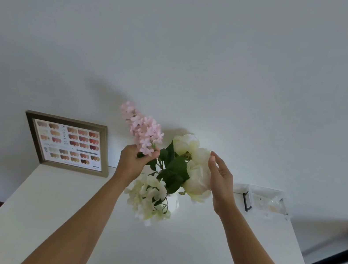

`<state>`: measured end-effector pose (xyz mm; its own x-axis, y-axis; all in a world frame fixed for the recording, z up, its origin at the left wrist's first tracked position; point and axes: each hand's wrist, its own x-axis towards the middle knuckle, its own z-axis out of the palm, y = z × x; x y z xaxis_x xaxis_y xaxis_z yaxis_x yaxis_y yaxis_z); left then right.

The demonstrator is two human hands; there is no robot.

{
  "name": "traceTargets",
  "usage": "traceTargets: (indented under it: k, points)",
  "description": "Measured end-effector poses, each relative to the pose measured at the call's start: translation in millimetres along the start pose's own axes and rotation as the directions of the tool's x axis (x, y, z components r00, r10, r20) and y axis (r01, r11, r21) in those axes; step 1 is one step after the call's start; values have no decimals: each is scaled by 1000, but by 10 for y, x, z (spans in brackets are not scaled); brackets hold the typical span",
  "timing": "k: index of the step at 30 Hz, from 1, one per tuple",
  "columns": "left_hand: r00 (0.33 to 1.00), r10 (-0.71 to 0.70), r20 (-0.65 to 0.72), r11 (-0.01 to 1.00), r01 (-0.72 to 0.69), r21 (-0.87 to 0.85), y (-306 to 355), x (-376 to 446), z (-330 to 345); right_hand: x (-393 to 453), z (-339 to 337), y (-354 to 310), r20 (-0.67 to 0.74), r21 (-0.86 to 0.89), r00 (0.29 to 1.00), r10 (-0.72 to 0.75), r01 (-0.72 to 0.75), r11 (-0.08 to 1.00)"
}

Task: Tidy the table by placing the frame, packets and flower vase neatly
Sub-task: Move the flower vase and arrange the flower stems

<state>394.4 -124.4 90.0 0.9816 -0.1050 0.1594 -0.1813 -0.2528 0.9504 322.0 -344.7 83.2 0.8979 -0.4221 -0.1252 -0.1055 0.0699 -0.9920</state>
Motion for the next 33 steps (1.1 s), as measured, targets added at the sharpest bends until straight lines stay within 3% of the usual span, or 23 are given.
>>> traceTargets:
  k: [5, 11, 14, 16, 19, 21, 23, 24, 26, 29, 33]
  points:
    - [998, -56, 40, 992, 51, 111, -117, 35, 91, -31, 11, -34, 32, -10, 999, -19, 20, 1000]
    - [995, -57, 87, 993, 48, 108, -105, 111, 96, -78, 79, -55, 72, -42, 995, -76, 79, 996]
    - [987, -107, 123, 994, 107, 2, -66, 68, 37, -83, 76, -38, 54, -40, 996, -72, 74, 996]
    - [986, -158, 60, 972, 166, -168, -73, -40, -47, -109, 36, -16, 29, -40, 998, -47, 48, 998]
    - [891, -452, -36, 792, 382, -477, -209, -355, -246, -155, -31, 37, 12, -23, 1000, 23, -22, 999]
    - [745, -638, 196, 570, 628, -531, -364, -644, -333, -180, -43, 88, 50, 33, 996, 70, -72, 997]
    - [572, -618, 540, 318, 809, -494, -385, -901, -334, -197, -19, 112, 80, 101, 989, 127, -134, 986]
    - [535, -556, 636, 230, 834, -501, -348, -967, -319, -208, 5, 110, 91, 128, 984, 153, -164, 978]
    - [577, -468, 669, 170, 802, -573, -209, -950, -289, -218, 70, 93, 109, 166, 976, 191, -207, 964]
    - [671, -434, 601, 236, 728, -643, 60, -733, -249, -229, 159, 19, 87, 186, 977, 192, -206, 961]
    - [722, -433, 539, 312, 681, -662, 294, -471, -157, -211, 215, -66, 49, 173, 987, 154, -160, 972]
